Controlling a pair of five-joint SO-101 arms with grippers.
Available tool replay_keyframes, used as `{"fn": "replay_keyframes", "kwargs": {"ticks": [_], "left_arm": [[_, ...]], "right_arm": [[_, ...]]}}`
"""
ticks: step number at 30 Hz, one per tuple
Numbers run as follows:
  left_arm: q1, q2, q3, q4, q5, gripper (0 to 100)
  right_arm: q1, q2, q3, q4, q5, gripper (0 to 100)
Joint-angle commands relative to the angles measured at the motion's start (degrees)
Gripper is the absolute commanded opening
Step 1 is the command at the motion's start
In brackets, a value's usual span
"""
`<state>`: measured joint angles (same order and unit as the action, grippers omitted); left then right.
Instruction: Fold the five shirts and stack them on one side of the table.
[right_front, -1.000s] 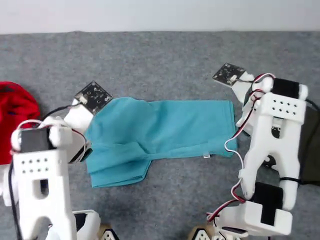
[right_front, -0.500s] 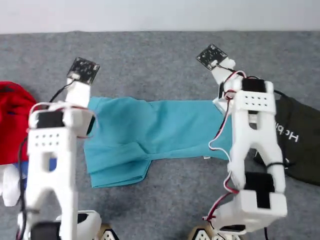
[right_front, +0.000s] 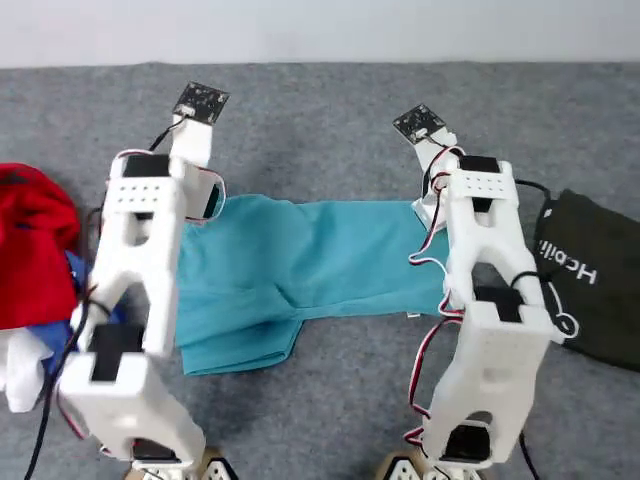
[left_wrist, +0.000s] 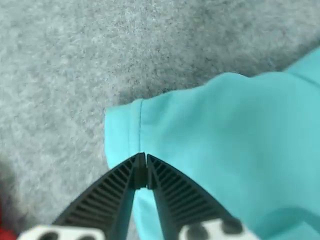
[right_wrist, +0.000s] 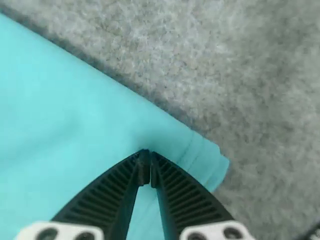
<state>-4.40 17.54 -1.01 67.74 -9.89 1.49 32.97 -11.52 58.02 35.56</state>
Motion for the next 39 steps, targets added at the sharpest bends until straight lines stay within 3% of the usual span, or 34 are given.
{"fn": "replay_keyframes", "kwargs": {"ticks": [1,7,13,26,29,32,39], "left_arm": [[0.1,7.2,-7.3,1.1,0.5,1],[-2.7,19.8,-18.6,9.4,0.4,1],[-7.6,23.4,-27.1,14.4,0.4,1],[-0.2,14.2,-43.6,28.8,0.4,1],[0.0,13.8,-43.1,28.8,0.4,1],[-0.3,17.1,-40.4,23.5,0.4,1],[-0.3,30.8,-39.2,15.6,0.4,1]], "right_arm": [[0.0,1.7,-5.4,-0.5,-0.6,0.9],[1.9,4.0,-6.4,-0.5,-0.4,0.9],[3.7,3.7,-6.4,-0.5,-0.2,0.9],[0.7,-5.3,-8.4,7.4,-0.2,0.9],[-1.3,-7.7,-8.4,10.6,-0.2,0.9],[-2.2,-6.9,-8.4,10.7,-0.2,0.9],[-0.6,1.6,-8.5,5.3,-0.2,0.9]]}}
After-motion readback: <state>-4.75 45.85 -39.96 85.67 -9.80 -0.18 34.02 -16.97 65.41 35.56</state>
